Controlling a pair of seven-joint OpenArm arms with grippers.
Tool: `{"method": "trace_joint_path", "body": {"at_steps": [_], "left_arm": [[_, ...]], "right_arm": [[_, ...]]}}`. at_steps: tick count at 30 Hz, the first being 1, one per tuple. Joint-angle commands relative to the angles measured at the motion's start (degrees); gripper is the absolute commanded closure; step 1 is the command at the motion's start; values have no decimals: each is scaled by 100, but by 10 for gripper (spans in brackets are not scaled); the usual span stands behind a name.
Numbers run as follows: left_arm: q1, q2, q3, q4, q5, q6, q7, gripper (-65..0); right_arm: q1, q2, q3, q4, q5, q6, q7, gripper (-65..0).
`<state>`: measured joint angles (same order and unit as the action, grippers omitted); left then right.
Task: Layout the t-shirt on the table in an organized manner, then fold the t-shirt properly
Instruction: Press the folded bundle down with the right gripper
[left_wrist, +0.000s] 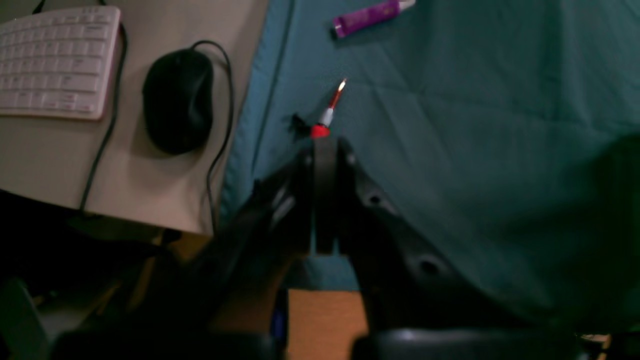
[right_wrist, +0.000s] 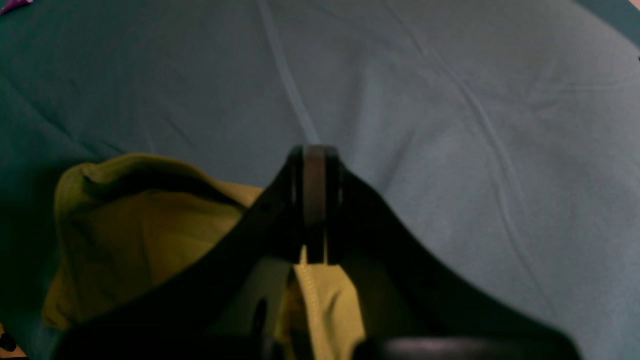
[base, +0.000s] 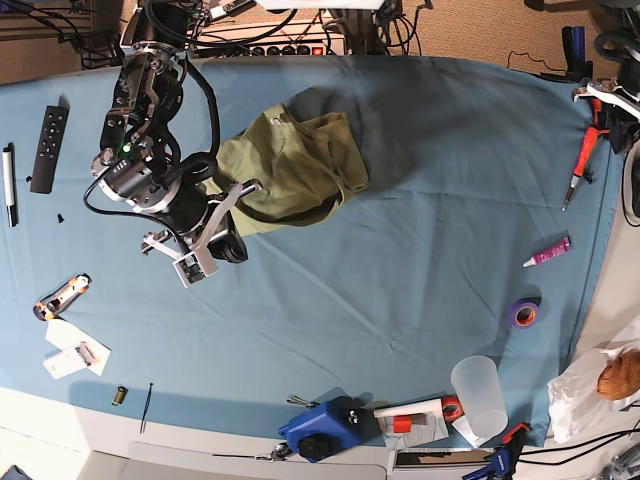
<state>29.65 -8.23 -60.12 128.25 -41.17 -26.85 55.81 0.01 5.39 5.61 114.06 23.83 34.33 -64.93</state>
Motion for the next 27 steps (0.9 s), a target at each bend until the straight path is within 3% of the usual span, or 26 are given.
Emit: {"method": "trace_joint_path", "body": {"at_steps": [1,15,20,27], "left_arm": [[20,-50,-39,92,-116,-4,-140,0],[20,-55,-39,92,-118,-4,-142,0],[20,-55,-39,92,-223,-7,-138,0],[22,-55,-39,92,-240,-7,-120,0]], "right_arm": [[74,15,9,101,70,9,107,0],[-37,15,9,101,50,7,-33,0],[-37,15,9,101,48,-251,-44,0],[-37,17,9,101,50,-251,-83,0]]}}
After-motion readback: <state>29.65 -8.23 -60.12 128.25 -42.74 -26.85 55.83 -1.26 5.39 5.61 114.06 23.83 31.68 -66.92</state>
